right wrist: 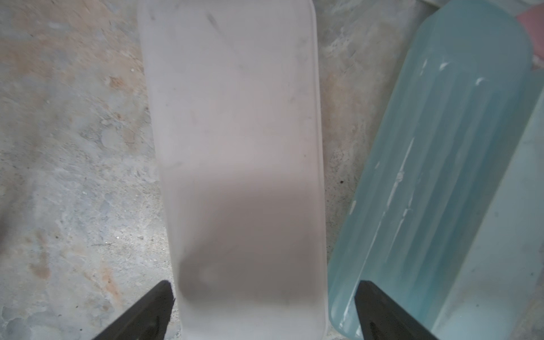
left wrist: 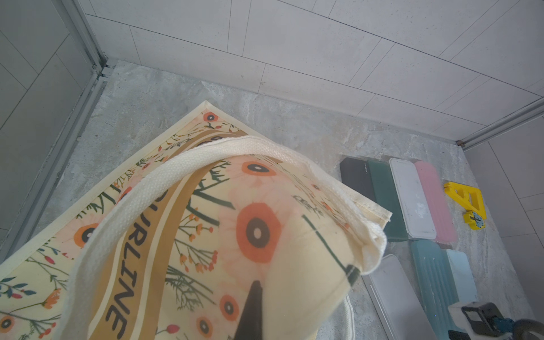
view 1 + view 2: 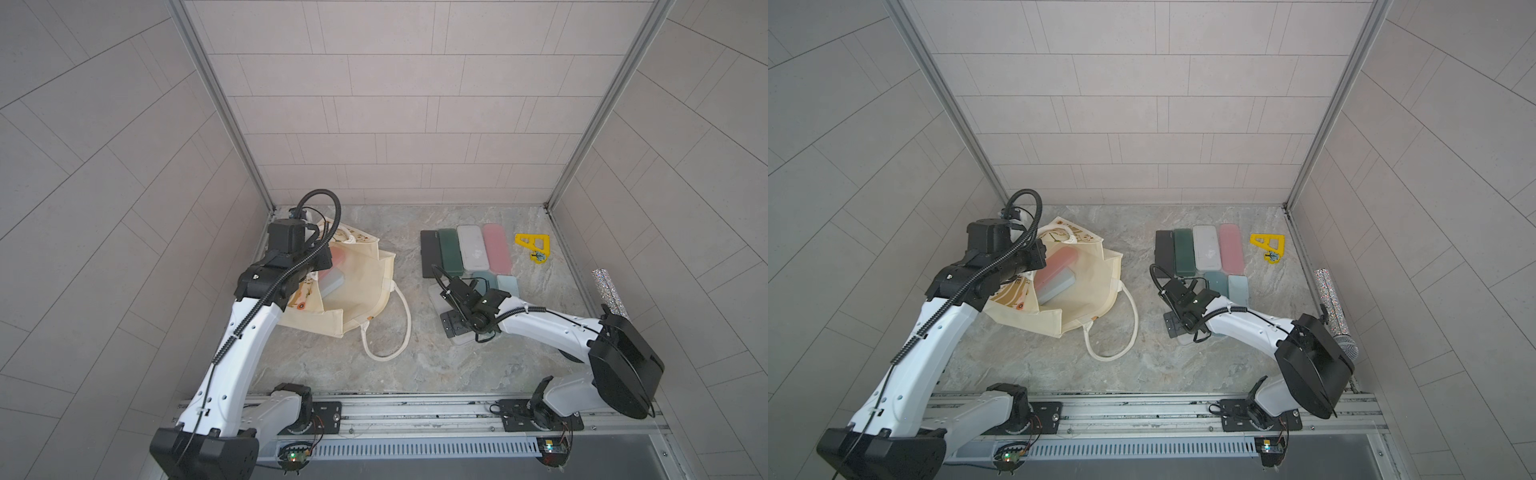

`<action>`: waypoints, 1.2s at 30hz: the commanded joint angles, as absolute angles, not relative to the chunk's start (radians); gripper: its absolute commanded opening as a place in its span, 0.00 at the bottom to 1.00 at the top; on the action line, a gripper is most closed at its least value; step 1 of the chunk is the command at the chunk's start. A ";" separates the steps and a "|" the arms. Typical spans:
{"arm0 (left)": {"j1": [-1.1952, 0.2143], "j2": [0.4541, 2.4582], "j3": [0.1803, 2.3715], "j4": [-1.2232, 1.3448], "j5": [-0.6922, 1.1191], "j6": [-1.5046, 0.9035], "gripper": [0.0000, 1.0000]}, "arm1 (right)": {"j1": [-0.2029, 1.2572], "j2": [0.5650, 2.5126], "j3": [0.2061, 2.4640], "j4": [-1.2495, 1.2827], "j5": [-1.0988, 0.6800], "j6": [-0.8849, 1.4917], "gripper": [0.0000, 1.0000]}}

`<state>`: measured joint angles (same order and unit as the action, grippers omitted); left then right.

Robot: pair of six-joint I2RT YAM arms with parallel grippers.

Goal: Take out the pencil case from the canvas bag
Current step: Place the pencil case at the center of the board, then adjust the pencil case at the center of the board.

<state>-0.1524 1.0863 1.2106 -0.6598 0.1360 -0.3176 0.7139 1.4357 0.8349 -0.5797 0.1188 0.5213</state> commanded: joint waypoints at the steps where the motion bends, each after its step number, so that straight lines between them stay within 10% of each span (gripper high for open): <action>1: -0.153 1.058 1.208 -0.622 0.213 -0.315 0.00 | 0.697 1.417 0.801 -0.488 0.054 0.491 1.00; 36: -0.160 1.044 1.211 -0.606 0.253 -0.323 0.00 | 0.695 1.394 0.733 -0.540 0.120 0.583 1.00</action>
<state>-0.1555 1.0500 1.1980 -0.6617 0.2279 -0.3149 0.6975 1.4200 0.7521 -0.4911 0.0967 0.5327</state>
